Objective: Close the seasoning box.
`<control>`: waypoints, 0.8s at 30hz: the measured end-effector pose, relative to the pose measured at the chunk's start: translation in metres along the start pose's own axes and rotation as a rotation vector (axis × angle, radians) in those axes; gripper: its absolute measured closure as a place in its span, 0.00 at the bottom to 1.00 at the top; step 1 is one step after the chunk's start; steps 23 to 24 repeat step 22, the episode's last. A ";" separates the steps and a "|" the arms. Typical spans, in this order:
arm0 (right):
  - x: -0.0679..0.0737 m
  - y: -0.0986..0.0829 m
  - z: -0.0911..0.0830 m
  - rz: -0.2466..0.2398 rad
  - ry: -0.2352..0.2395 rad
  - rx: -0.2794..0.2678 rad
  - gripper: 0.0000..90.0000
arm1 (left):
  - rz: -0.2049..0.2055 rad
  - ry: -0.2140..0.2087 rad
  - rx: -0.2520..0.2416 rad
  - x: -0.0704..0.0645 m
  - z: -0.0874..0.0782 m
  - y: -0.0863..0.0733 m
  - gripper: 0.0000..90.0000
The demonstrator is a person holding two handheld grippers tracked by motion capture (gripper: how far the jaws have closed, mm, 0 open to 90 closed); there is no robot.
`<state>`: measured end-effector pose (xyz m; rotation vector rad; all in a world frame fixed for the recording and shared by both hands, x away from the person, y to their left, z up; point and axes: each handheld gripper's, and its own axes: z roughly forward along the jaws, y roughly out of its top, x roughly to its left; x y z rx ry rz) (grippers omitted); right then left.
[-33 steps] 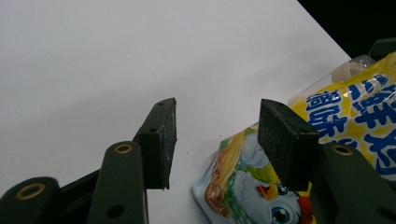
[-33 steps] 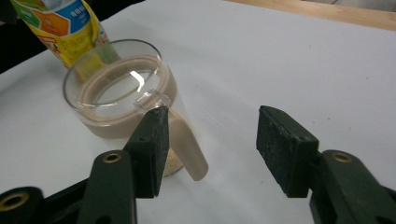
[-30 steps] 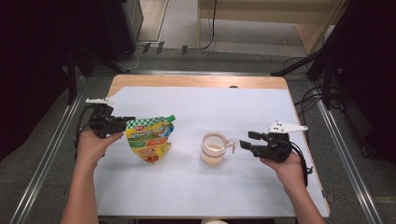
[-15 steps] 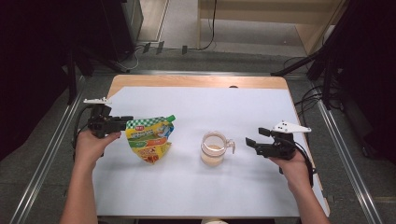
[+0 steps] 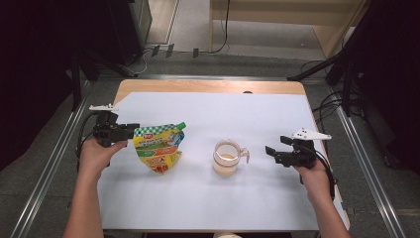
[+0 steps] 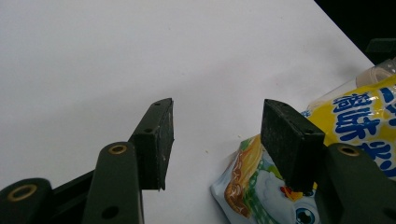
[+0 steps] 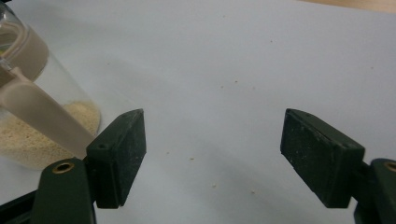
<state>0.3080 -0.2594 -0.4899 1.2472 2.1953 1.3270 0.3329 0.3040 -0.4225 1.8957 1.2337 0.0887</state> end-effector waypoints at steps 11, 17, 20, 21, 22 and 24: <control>-0.005 -0.002 0.001 0.028 -0.029 0.009 0.26 | -0.009 0.004 0.002 0.000 0.001 0.000 0.49; -0.005 -0.003 0.001 0.028 -0.026 0.012 0.26 | -0.007 0.013 0.015 0.001 0.003 -0.001 0.48; -0.004 -0.003 0.001 0.026 -0.026 0.015 0.26 | -0.006 0.016 0.021 0.001 0.004 -0.001 0.47; -0.005 -0.003 0.001 0.024 -0.024 0.014 0.26 | -0.006 0.019 0.022 0.001 0.005 -0.001 0.47; -0.004 -0.003 0.001 0.027 -0.025 0.015 0.26 | -0.006 0.021 0.022 0.001 0.005 -0.001 0.47; -0.004 -0.003 0.001 0.027 -0.025 0.015 0.26 | -0.006 0.021 0.022 0.001 0.005 -0.001 0.47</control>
